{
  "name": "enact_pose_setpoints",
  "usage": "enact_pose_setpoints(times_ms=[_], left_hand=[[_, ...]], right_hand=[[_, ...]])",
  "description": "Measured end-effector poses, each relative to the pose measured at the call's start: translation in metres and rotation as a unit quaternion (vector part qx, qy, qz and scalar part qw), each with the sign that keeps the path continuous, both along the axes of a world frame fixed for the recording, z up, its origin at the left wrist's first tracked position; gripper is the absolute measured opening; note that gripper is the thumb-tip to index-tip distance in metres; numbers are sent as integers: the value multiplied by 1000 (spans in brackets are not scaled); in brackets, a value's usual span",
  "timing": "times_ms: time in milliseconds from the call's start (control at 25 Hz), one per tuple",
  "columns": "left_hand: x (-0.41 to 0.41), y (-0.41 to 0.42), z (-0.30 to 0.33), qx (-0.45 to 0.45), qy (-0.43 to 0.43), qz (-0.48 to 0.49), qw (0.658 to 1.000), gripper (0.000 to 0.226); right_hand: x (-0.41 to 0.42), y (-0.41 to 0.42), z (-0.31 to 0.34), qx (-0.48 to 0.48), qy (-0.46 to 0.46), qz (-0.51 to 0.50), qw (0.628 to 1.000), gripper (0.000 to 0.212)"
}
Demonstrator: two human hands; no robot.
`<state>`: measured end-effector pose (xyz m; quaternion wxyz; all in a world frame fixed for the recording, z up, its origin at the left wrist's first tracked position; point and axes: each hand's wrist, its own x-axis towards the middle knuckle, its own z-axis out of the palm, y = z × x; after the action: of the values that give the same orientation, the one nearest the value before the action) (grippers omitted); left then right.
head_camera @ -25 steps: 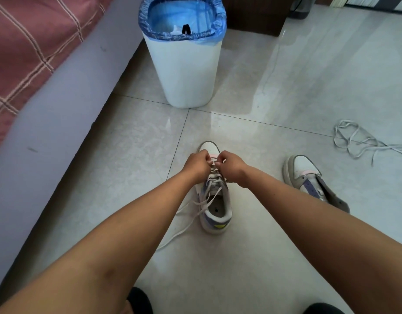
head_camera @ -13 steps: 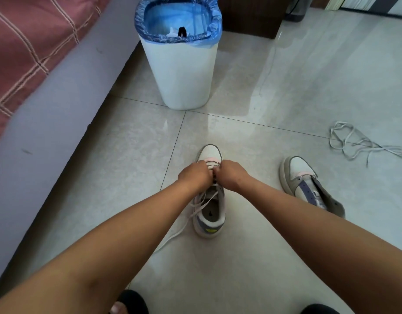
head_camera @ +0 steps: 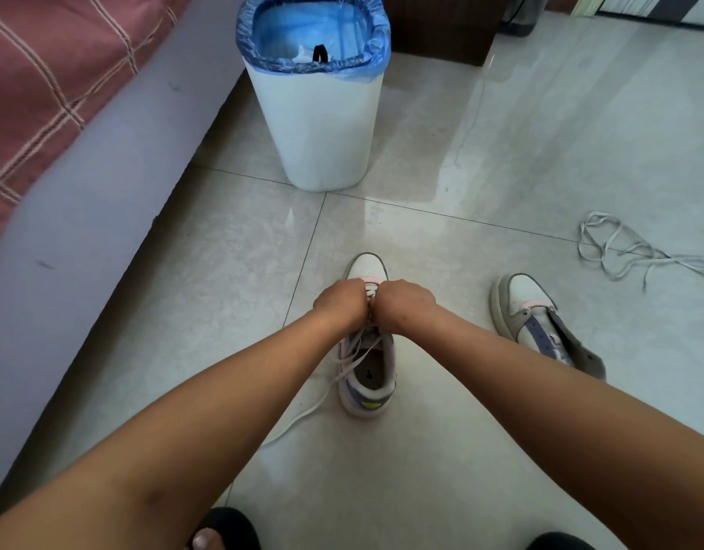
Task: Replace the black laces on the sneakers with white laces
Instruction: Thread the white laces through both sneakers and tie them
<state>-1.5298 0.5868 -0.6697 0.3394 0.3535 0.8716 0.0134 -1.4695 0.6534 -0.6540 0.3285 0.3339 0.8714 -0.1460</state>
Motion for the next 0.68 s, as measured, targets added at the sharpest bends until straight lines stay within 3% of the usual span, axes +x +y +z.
enact_pose_setpoints(times_ms=[80,160,240,320,400,440,480,600,680], left_hand=[[1,0,2,10,-10,4,1000,30],[1,-2,3,40,-17,8,999,30],[-1,-9,2,87,-42,32,995,23],[-4,-19,-6,153,-114,111,975,17],[-4,-27,-15,206,-185,202,939,20],[-3,-28,-18,215,-199,224,929,23],[-3,-28,-19,212,-200,231,928,25],[-4,-20,-13,173,-161,202,950,19],[-6,-13,-6,164,-135,178,961,19]], right_hand=[[0,-1,4,2,-20,39,999,26],[1,3,3,-27,-16,83,996,9],[9,15,-4,-138,67,9,988,18],[23,23,-15,-289,188,-183,921,27],[35,26,-24,-355,267,-302,843,30],[38,25,-27,-364,284,-329,824,30],[38,23,-30,-353,288,-326,828,30],[33,21,-30,-233,261,-213,912,21],[29,21,-29,-168,258,-135,942,22]])
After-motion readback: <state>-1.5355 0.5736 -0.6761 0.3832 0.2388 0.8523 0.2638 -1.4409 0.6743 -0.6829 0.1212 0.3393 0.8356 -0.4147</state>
